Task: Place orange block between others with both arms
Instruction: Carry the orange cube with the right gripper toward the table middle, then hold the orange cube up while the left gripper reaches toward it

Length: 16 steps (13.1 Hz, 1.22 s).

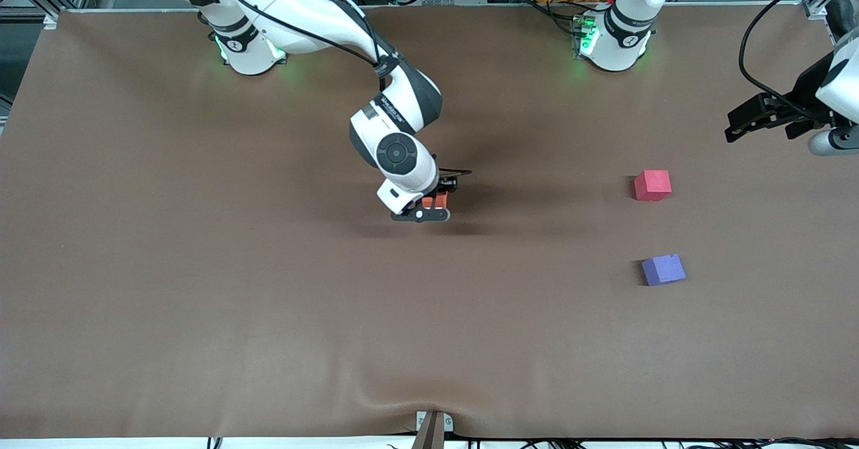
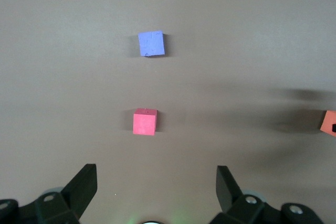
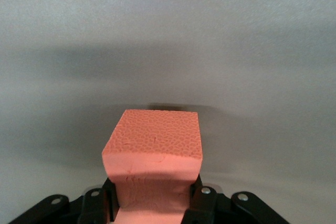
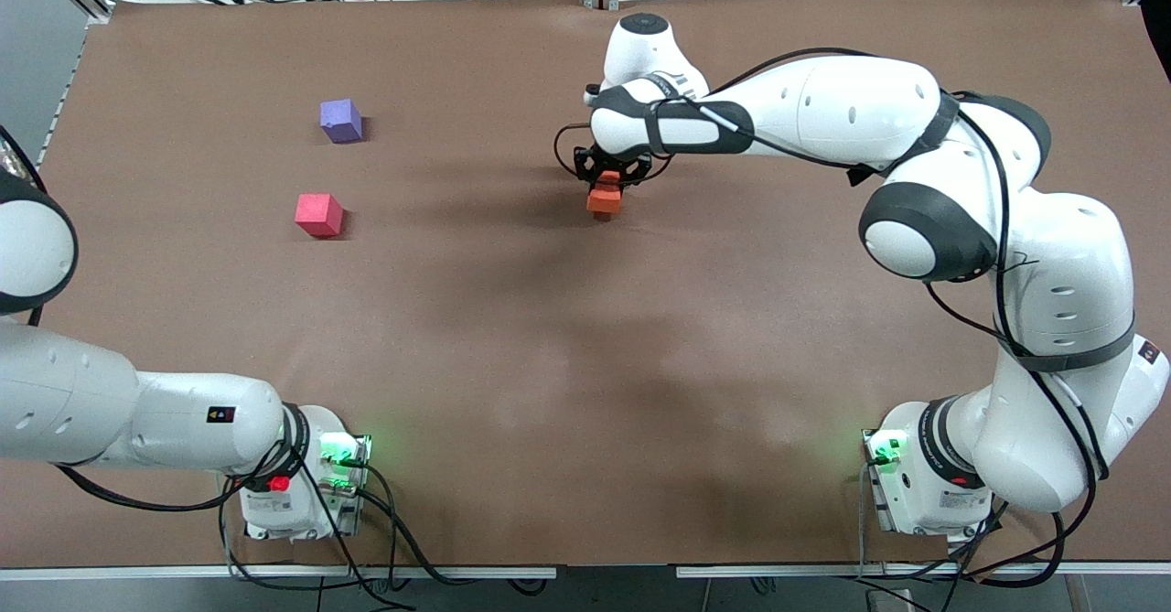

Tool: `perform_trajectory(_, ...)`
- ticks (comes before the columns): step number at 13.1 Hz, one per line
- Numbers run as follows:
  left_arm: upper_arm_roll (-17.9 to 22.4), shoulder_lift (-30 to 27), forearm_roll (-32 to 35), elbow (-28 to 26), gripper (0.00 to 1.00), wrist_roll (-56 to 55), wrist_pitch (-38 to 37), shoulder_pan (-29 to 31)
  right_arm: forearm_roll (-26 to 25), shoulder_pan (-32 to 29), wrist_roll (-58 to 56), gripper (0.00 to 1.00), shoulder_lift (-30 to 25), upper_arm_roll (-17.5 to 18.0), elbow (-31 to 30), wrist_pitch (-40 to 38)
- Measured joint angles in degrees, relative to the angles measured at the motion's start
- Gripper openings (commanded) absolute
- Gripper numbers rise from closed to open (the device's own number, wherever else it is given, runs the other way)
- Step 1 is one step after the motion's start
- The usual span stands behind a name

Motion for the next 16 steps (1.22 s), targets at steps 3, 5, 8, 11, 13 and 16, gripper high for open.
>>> perform_trajectory(3, 0.0, 0.0, 0.0, 0.0, 1.0, 0.0, 0.0, 0.0, -3.3, 0.5, 1.8, 0.0, 1.2, 0.0, 1.0, 0.0)
perform_trajectory(5, 0.0, 0.2, 0.0, 0.0, 1.0, 0.0, 0.0, -0.1, -4.8, 0.7, 2.6, 0.4, 2.1, 0.0, 1.1, 0.1)
perform_trajectory(8, -0.3, 1.3, 0.0, 0.0, 1.0, 0.0, 0.0, -0.5, -5.1, 0.8, 2.8, 1.0, 2.4, 0.0, 1.5, 0.2)
perform_trajectory(11, -0.4, 2.9, 0.0, 0.0, 1.0, 0.0, 0.1, -0.7, -5.1, 0.7, 3.1, 1.0, 2.3, -0.4, 2.8, -0.5)
perform_trajectory(13, -0.7, 3.6, 0.0, 0.0, 1.0, 0.0, 0.2, -1.1, -5.1, 0.1, 3.2, 1.0, 1.5, -1.0, 5.1, -4.3)
perform_trajectory(16, -1.7, 5.5, -0.1, 0.1, 1.0, -0.2, 0.5, -4.3, -5.3, -3.3, 3.2, 1.0, -0.9, -1.5, 10.5, -14.3)
